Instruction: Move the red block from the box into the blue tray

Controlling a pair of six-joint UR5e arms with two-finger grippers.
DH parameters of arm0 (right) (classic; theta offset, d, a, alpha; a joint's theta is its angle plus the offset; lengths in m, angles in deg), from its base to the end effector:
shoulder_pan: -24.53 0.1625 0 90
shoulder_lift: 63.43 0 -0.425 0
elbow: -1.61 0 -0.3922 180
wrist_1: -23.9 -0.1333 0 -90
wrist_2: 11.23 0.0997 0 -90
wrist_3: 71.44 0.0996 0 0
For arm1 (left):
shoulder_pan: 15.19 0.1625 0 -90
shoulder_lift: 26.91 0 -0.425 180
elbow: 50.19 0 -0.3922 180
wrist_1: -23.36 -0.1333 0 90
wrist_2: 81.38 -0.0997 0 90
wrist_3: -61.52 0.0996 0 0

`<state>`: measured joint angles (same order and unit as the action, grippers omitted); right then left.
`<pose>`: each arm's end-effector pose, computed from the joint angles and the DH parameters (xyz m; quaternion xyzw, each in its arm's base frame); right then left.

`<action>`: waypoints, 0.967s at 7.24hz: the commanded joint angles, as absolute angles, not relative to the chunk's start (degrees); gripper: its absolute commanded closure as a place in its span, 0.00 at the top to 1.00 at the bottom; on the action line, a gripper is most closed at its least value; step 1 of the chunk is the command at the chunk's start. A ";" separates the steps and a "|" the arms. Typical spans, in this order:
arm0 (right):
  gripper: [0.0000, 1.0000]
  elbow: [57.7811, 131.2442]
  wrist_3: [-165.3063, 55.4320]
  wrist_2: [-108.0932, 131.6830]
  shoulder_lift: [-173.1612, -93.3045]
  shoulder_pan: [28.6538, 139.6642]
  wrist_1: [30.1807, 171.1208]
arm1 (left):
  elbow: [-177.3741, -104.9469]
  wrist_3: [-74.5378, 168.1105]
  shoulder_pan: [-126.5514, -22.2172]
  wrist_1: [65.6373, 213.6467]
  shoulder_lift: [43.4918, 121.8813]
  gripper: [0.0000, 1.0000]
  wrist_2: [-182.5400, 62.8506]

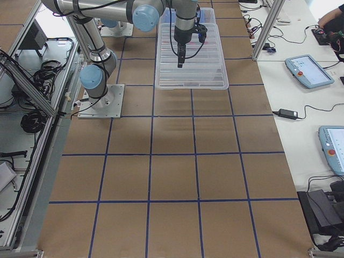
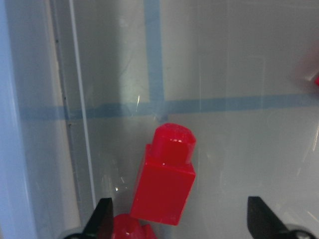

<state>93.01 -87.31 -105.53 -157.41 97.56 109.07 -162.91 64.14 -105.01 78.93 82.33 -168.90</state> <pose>-0.0133 -0.4748 0.5010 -0.0089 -0.9991 -0.0294 0.0304 -0.1360 -0.5179 0.1898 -0.0198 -0.9974 -0.0651 0.0232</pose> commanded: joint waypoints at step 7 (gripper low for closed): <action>1.00 93.01 -87.35 -105.62 -157.29 97.56 109.07 | -164.63 64.42 -105.10 72.93 82.70 0.00 -168.92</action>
<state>93.01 -87.35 -105.59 -157.35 97.56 109.02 -164.70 64.48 -105.10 73.01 83.14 -168.91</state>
